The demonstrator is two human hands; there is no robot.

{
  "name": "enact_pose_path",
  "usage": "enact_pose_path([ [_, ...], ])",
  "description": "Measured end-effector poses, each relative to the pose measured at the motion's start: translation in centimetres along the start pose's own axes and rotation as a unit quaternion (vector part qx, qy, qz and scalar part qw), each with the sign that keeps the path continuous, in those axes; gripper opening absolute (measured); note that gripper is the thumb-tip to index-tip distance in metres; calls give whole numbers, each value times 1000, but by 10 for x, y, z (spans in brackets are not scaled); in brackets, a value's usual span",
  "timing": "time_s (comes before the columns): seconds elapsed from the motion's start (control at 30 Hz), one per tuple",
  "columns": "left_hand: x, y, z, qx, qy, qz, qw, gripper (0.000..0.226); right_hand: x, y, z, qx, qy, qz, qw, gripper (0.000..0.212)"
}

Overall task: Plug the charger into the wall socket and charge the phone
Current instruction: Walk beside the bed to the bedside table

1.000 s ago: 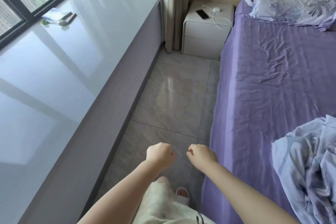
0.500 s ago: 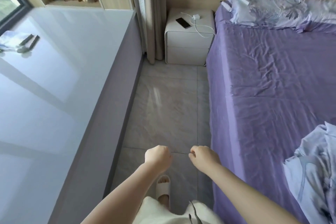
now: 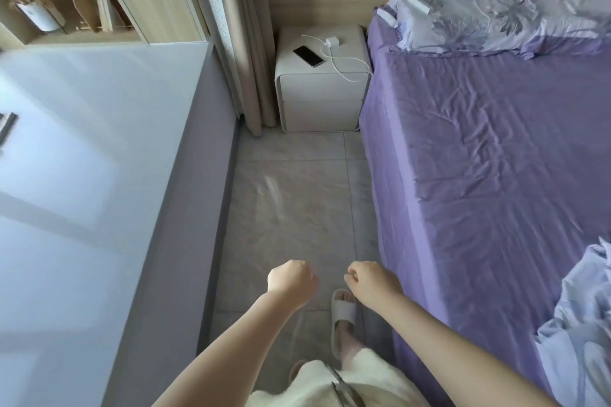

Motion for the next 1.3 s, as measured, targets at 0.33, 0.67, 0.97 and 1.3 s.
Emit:
enact_pose_path([
  [0.33, 51, 108, -51, 27, -11, -7, 1000, 35, 61, 122, -26, 58, -18, 9, 998, 33],
  [0.67, 92, 211, -64, 16, -15, 20, 1000, 33, 105, 230, -12, 72, -27, -15, 997, 31],
  [0.97, 156, 333, -49, -30, 19, 24, 999, 34, 139, 336, 18, 28, -7, -19, 999, 32],
  [1.3, 184, 421, -59, -87, 36, 66, 993, 36, 164, 416, 19, -22, 25, -1, 999, 30],
])
Point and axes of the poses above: each hand's wrist, its own y-axis towards the middle knuckle, its own x-axis out of the back of the hand, z = x × y, the point moved 4 cm from there along y, towards the middle knuckle, and after that the axes turned 9 degrees about -z, right-handed, at the moved point
